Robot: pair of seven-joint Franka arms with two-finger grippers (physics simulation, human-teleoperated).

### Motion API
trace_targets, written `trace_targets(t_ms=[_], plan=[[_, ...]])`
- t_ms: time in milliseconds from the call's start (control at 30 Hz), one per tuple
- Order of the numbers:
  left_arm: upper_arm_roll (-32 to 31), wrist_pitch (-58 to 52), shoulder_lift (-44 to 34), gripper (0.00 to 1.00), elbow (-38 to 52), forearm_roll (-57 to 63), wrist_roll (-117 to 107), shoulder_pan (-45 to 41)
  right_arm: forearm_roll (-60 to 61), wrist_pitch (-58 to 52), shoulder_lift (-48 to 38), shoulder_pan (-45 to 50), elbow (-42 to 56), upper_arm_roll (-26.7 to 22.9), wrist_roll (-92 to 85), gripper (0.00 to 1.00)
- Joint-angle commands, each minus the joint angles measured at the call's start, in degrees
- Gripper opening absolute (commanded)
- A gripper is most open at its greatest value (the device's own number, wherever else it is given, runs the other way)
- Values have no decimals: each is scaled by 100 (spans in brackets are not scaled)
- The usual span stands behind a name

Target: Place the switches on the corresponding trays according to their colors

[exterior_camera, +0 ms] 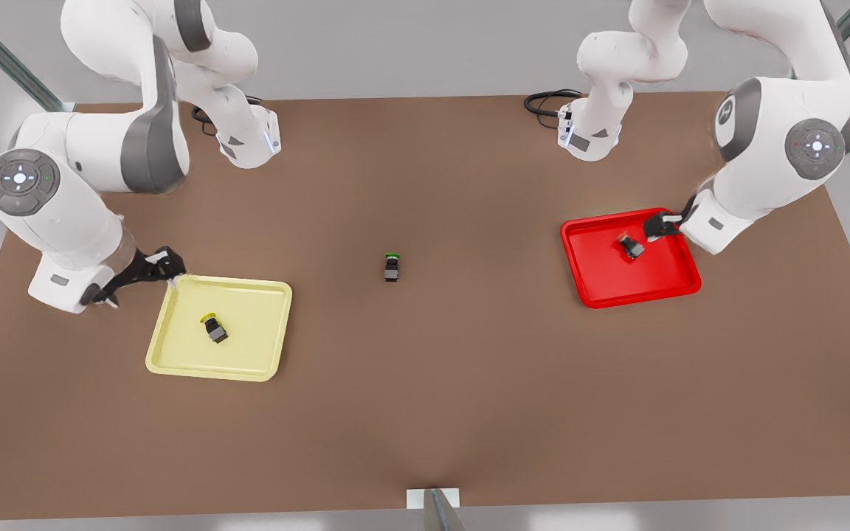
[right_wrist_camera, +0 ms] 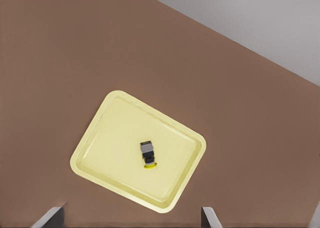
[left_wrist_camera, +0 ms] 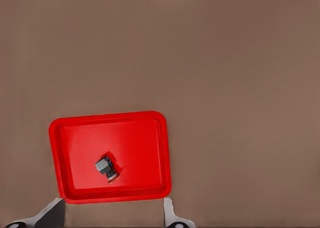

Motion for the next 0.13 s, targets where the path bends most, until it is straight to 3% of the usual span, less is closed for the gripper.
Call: trace_targets(t_ms=[0, 100], plan=[[5, -67, 1, 100, 43, 384, 5, -143, 0, -15, -3, 7, 0, 0, 0, 100], [392, -137, 36, 100, 289, -91, 550, 34, 0, -6, 5, 16, 9, 0, 9, 100]])
